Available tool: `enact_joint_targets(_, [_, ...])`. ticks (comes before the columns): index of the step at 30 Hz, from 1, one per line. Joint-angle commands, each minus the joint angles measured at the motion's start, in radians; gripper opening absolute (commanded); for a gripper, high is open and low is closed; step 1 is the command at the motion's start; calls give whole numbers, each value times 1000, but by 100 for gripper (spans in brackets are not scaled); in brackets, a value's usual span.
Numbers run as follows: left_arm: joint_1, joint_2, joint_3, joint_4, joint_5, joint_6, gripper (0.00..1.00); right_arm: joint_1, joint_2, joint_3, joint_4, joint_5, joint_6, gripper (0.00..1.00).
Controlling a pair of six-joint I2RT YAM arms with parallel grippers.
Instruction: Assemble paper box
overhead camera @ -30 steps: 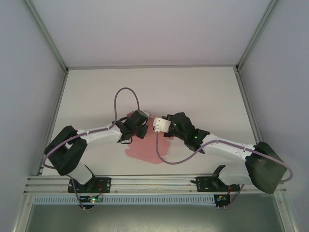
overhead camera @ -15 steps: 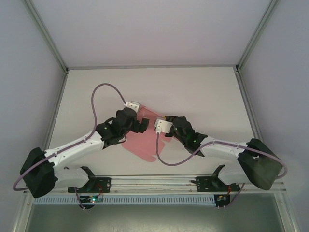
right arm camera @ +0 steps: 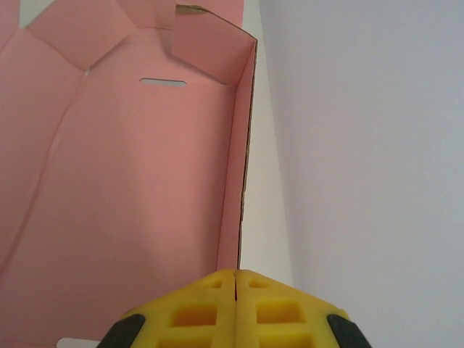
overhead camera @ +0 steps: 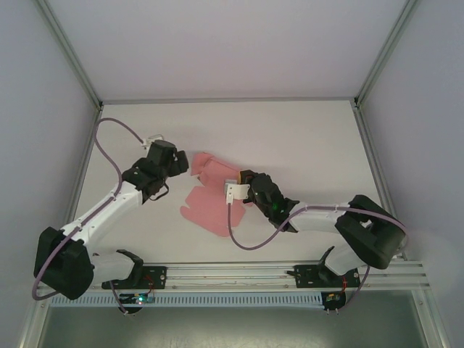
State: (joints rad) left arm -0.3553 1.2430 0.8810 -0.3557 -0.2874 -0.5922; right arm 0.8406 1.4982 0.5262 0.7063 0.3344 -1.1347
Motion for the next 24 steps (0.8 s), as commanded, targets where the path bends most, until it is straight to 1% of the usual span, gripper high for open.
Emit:
enact_joint_targets(1, [86, 32, 21, -36, 62, -77, 100, 28, 39, 8, 129, 65, -127, 0])
enact_joint_targets(5, [162, 116, 52, -14, 97, -78, 100, 55, 74, 9, 172, 70, -200, 0])
enact_joint_targets(6, [177, 141, 66, -18, 97, -87, 100, 58, 82, 8, 120, 67, -216, 0])
enact_joint_targets(7, [190, 168, 82, -20, 99, -96, 100, 60, 89, 6, 206, 62, -226, 0])
enact_joint_targets(8, [200, 199, 101, -20, 91, -104, 100, 62, 95, 9, 214, 55, -232, 0])
enact_joint_targets(10, [208, 252, 123, 8, 86, -121, 100, 66, 106, 14, 215, 44, -236, 0])
enact_joint_targets(13, [216, 341, 169, 52, 159, -100, 100, 80, 125, 1, 277, 40, -267, 0])
enact_joint_targets(15, [219, 398, 209, 48, 173, -79, 100, 90, 134, -14, 332, 41, -292, 0])
enact_joint_targets(17, [222, 441, 240, 40, 178, -77, 100, 99, 133, -24, 349, 41, -293, 0])
enact_joint_targets(20, [223, 467, 239, 101, 234, -59, 100, 114, 126, -38, 351, 46, -283, 0])
enact_joint_targets(24, [222, 480, 242, 137, 265, -26, 100, 126, 127, -46, 345, 50, -283, 0])
